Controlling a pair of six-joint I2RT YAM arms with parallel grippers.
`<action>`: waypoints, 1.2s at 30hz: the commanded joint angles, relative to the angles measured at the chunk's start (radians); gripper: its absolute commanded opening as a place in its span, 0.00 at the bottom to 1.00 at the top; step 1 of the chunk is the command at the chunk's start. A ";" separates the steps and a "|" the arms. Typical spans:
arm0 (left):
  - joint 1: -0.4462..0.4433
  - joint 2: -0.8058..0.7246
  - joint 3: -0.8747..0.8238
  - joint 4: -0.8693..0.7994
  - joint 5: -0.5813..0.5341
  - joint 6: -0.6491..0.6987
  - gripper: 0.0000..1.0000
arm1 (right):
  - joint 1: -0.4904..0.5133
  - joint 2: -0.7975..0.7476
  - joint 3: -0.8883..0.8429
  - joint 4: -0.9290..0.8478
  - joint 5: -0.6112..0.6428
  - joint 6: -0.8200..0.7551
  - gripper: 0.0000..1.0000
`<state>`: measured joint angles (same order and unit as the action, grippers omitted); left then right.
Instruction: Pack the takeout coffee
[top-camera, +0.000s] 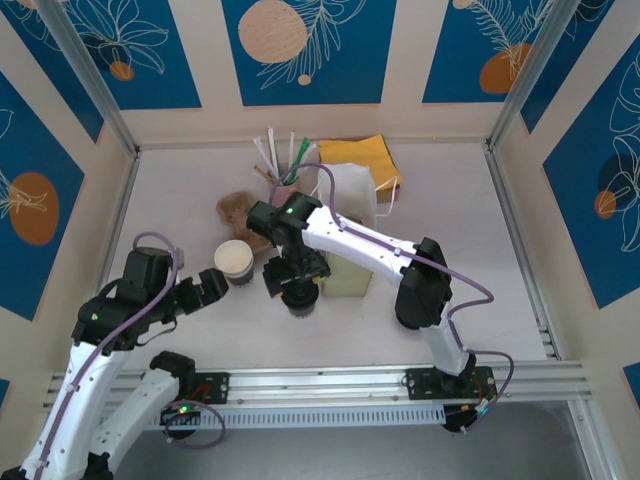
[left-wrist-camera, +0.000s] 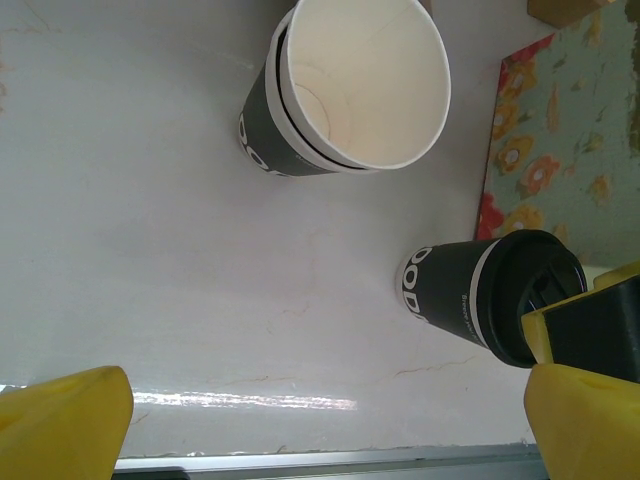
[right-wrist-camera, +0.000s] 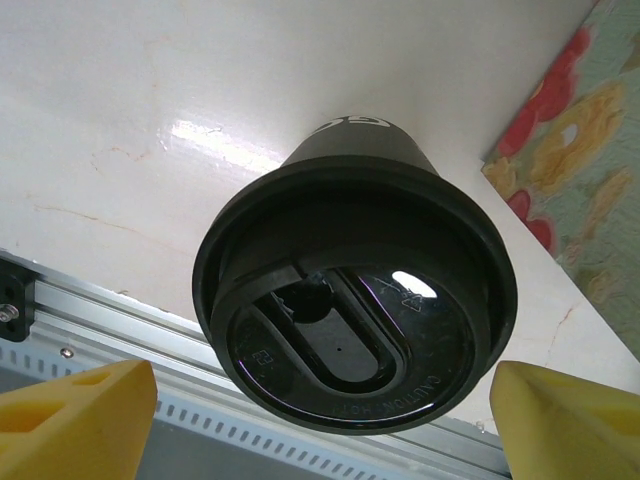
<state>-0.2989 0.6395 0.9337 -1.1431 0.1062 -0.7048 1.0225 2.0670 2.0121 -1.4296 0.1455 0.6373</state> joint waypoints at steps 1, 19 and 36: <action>0.010 -0.006 -0.008 0.011 0.028 0.008 1.00 | 0.005 0.014 -0.009 -0.036 -0.010 0.003 0.87; 0.010 -0.009 -0.010 0.006 0.030 0.005 1.00 | 0.021 0.041 -0.007 -0.043 0.008 -0.002 0.84; 0.010 -0.012 -0.012 0.004 0.032 0.004 1.00 | 0.031 0.052 -0.016 -0.052 0.035 -0.005 0.81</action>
<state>-0.2989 0.6392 0.9337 -1.1412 0.1234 -0.7048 1.0473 2.1044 2.0060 -1.4532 0.1787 0.6365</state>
